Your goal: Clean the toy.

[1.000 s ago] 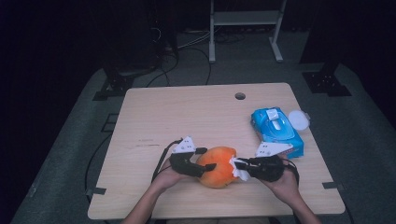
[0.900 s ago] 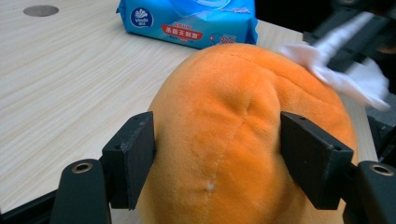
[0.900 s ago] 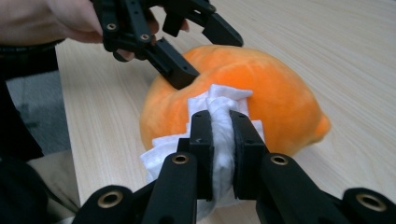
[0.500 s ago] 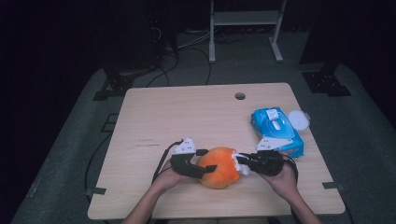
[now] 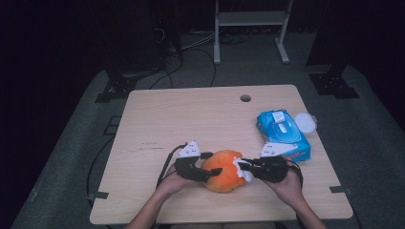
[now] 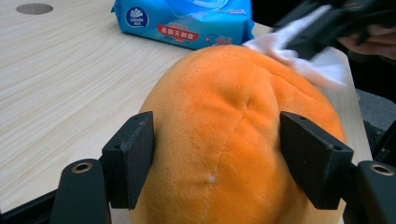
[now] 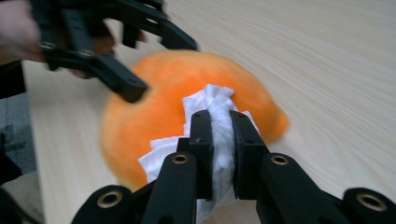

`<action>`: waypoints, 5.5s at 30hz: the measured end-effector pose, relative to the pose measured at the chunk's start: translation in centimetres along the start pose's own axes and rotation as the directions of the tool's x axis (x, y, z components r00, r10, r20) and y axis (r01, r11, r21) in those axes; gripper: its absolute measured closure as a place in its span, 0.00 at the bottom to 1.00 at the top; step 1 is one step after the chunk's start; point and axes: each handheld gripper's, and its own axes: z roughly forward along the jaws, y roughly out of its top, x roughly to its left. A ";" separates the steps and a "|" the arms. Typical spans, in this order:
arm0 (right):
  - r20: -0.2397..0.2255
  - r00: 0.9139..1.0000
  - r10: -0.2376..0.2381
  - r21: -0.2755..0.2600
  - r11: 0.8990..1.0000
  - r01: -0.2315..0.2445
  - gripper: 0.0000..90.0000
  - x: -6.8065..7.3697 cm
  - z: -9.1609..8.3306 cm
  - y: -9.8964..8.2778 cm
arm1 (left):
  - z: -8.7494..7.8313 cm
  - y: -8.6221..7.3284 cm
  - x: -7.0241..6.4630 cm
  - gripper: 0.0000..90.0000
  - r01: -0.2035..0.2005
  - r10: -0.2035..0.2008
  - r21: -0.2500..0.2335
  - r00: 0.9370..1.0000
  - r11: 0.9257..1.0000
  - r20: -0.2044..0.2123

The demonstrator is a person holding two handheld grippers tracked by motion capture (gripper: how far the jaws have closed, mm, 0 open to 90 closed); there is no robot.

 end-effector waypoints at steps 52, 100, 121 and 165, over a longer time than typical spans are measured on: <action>-0.009 0.999 -0.048 0.007 0.999 0.048 0.89 0.6 -0.1 0.3 | 0.8 1.1 -3.5 0.19 -0.190 0.192 0.041 0.979 0.981 -0.066; -0.003 0.992 -0.123 0.004 0.992 0.123 0.88 1.4 -1.2 1.1 | 0.8 0.9 -1.8 0.18 -0.046 0.046 0.046 0.999 0.998 -0.012; 0.011 0.986 -0.165 0.060 0.985 0.164 0.88 1.5 -0.7 1.2 | 0.0 0.9 -1.6 0.17 -0.079 0.077 0.044 0.996 0.996 0.049; -0.003 0.995 -0.100 0.005 0.995 0.100 0.88 -0.2 -1.7 0.0 | 0.6 0.8 -2.0 0.19 -0.041 0.040 0.012 0.999 0.999 0.014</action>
